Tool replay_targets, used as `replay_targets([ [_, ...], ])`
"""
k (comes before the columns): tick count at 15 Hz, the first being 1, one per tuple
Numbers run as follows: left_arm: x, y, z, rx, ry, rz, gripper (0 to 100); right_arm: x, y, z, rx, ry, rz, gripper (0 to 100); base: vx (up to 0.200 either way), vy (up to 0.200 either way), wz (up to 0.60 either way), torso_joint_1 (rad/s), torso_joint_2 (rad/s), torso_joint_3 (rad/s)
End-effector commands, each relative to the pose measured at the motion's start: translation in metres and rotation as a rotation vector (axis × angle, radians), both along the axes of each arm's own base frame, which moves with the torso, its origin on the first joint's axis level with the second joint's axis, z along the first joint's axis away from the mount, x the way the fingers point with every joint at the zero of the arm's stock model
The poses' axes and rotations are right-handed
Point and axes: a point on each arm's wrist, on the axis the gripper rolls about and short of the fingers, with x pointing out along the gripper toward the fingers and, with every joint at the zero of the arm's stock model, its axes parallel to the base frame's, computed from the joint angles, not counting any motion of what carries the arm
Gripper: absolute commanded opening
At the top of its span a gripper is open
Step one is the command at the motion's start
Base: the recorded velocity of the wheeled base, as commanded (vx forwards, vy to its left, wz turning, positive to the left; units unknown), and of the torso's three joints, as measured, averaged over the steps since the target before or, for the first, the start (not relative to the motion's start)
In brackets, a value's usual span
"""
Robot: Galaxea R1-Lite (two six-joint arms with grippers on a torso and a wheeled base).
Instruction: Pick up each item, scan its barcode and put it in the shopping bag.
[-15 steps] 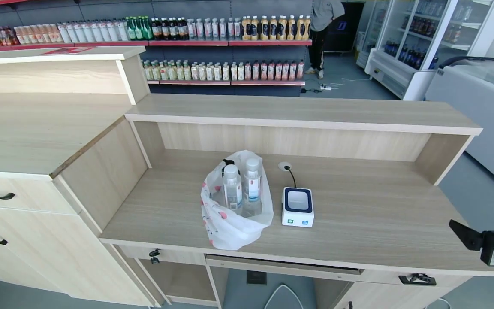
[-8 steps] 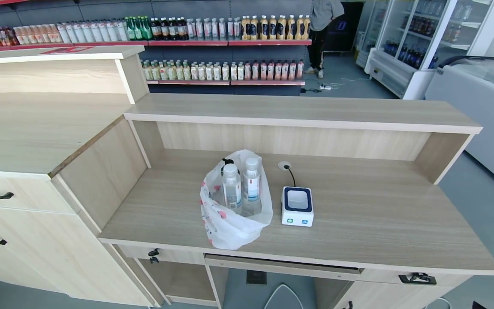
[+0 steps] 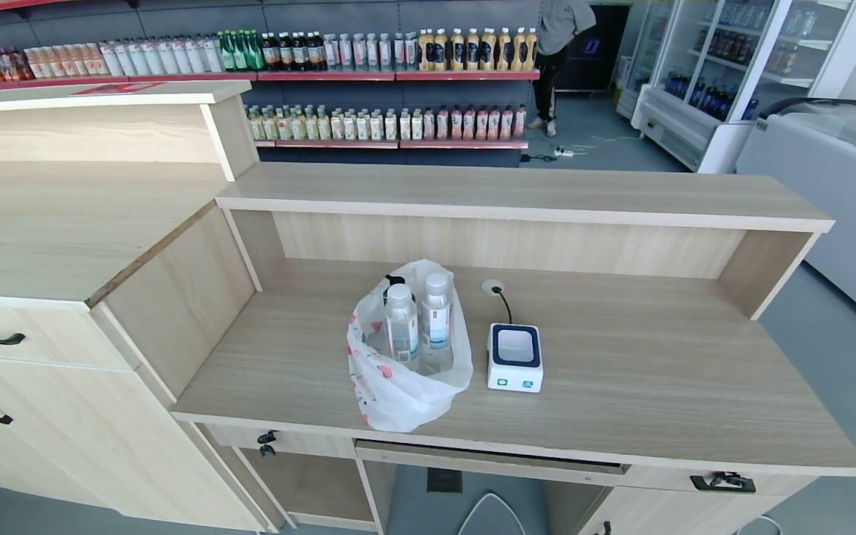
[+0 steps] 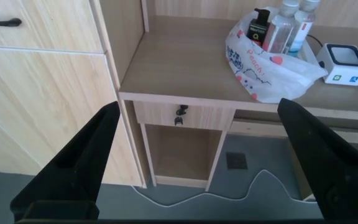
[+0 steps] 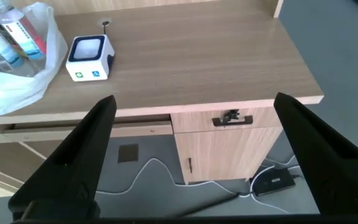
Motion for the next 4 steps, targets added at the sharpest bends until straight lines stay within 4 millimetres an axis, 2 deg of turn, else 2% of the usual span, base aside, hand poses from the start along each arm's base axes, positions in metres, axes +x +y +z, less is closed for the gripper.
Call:
replay_targets([
  [1,0.0001,0.0,0.0001,0.0,0.001,0.0,100,-0.0036,-0.0001,-0.0009,0.0,-0.046,0.003,100,0.0,0.0,0.0,0.0,0.0,0.0],
  [4,0.0001,0.0,0.0001,0.0,0.001,0.0,100,-0.0036,-0.0001,-0.0009,0.001,-0.046,0.003,100,0.0,0.0,0.0,0.0,0.0,0.0],
])
